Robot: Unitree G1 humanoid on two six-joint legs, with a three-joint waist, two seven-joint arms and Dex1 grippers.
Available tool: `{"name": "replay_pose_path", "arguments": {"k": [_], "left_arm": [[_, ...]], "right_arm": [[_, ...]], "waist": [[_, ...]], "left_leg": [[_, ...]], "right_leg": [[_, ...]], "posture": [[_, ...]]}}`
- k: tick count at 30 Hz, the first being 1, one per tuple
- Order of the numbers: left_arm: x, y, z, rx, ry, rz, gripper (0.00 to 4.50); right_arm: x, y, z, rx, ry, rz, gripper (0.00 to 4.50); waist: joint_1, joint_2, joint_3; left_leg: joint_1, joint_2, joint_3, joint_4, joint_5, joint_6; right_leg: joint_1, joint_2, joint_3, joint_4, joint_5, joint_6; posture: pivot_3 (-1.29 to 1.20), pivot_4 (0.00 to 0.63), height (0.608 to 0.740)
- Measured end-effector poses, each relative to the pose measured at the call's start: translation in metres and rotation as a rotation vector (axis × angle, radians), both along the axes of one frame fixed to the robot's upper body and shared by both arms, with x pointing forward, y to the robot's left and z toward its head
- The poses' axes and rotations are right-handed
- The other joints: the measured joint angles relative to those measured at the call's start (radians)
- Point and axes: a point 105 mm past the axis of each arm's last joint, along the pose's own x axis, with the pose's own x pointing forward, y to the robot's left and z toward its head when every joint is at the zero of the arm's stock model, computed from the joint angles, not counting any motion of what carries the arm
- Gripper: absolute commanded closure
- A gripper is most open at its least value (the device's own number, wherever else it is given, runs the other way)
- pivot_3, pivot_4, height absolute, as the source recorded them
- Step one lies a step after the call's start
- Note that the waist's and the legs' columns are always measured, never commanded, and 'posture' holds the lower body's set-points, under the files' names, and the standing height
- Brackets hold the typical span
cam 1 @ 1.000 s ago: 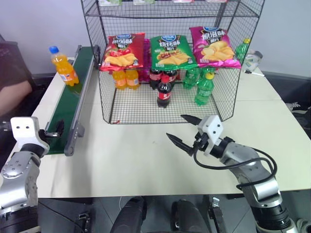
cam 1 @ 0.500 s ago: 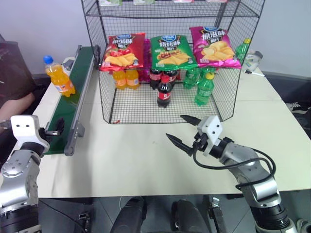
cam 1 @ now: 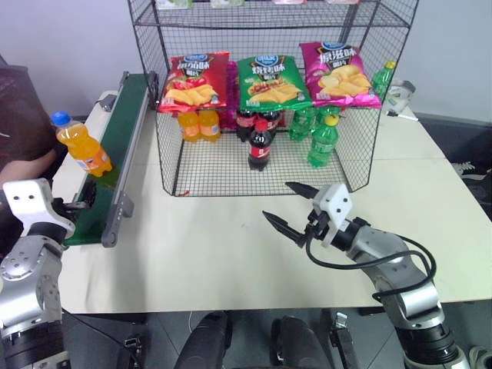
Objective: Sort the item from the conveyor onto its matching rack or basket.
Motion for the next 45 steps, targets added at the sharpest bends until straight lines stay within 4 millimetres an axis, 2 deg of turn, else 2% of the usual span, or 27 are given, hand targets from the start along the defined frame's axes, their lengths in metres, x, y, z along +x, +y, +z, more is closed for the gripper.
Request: {"name": "replay_pose_path", "arguments": {"k": [25, 28, 30, 40, 42, 45], "left_arm": [[-0.002, 0.004, 0.008, -0.028, -0.054, 0.016, 0.05], [-0.003, 0.005, 0.008, -0.028, -0.053, 0.017, 0.92], [-0.004, 0.006, 0.009, -0.027, -0.058, 0.022, 1.74], [-0.006, 0.003, 0.011, -0.061, -0.076, -0.010, 1.74], [-0.004, -0.003, 0.019, -0.075, -0.097, -0.050, 1.74], [0.003, -0.030, 0.049, -0.059, -0.162, -0.197, 1.74]], "right_arm": [[0.000, 0.000, 0.000, 0.005, 0.001, -0.001, 0.00], [-0.001, 0.000, -0.002, 0.005, 0.007, -0.003, 0.00], [-0.001, 0.000, -0.002, 0.005, 0.010, -0.004, 0.00], [-0.001, 0.000, -0.003, 0.002, 0.017, -0.005, 0.00], [-0.001, -0.001, -0.003, 0.000, 0.019, -0.006, 0.00], [0.000, 0.000, -0.004, -0.001, 0.021, -0.004, 0.00]], "waist": [[0.000, 0.000, 0.000], [0.000, 0.000, 0.000], [0.001, 0.000, 0.000], [0.000, 0.000, 0.000], [0.001, -0.001, 0.000], [0.004, -0.002, 0.000]], "left_leg": [[0.000, 0.000, 0.000, 0.000, 0.000, 0.000], [0.000, 0.000, 0.000, 0.000, 0.000, 0.000], [0.000, 0.000, 0.000, 0.000, 0.000, 0.000], [0.000, 0.000, 0.000, 0.000, 0.000, 0.000], [0.000, 0.000, 0.000, 0.000, 0.000, 0.000], [-0.001, 0.000, -0.001, 0.001, 0.000, 0.000]], "right_leg": [[0.000, 0.000, 0.000, 0.000, 0.000, 0.000], [0.000, 0.000, 0.000, 0.000, 0.000, 0.000], [0.000, 0.000, 0.000, 0.000, 0.000, 0.000], [0.000, 0.000, 0.000, 0.000, 0.000, -0.001], [0.000, 0.000, 0.000, 0.000, 0.000, -0.001], [0.001, 0.000, -0.001, 0.000, 0.000, -0.001]], "posture": [[0.00, 0.150, 0.740], [0.00, 0.150, 0.740], [0.00, 0.150, 0.740], [0.00, 0.150, 0.740], [0.00, 0.150, 0.740], [0.00, 0.150, 0.740]]}}
